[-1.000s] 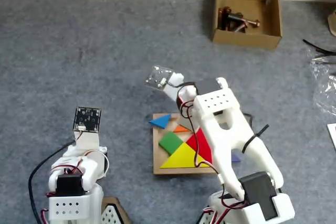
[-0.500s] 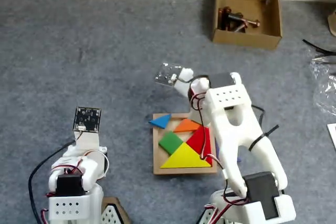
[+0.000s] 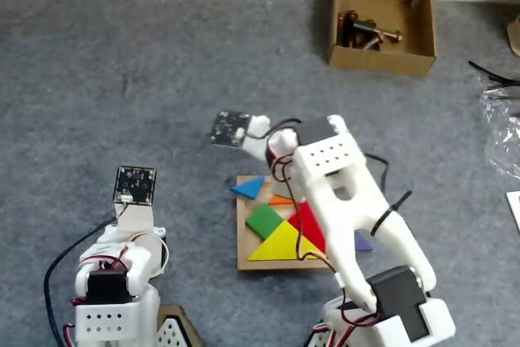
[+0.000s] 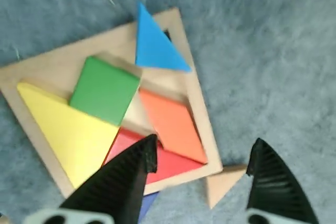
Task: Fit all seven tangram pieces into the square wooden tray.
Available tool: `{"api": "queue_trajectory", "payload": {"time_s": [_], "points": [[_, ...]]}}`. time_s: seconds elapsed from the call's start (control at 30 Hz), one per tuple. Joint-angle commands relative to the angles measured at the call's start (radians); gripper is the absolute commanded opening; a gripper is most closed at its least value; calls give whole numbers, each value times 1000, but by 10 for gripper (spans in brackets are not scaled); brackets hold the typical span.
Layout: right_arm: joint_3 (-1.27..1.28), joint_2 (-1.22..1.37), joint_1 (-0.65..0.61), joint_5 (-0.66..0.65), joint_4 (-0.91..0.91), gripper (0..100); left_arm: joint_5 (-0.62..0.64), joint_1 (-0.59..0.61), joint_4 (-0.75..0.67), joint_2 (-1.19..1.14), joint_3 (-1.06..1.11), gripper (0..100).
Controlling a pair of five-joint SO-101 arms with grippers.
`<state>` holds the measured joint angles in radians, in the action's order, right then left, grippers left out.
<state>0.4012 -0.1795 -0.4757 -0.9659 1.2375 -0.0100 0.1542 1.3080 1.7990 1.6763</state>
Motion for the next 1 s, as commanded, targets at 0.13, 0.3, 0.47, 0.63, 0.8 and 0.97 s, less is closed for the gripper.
{"api": "queue_trajectory", "payload": {"time_s": [0.13,0.3,0.47,0.63,0.8,0.97], "points": [[-262,113,-33,77,70,265,5,10,5,-2,21,6],[-358,254,-81,77,77,265,5,10,5,-2,21,6],[-367,320,-148,75,74,265,5,10,5,-2,21,6],[-367,394,-174,75,74,264,5,10,5,-2,21,6],[-367,447,-177,75,74,264,5,10,5,-2,21,6],[-367,452,-193,75,74,264,5,10,5,-2,21,6]]}}
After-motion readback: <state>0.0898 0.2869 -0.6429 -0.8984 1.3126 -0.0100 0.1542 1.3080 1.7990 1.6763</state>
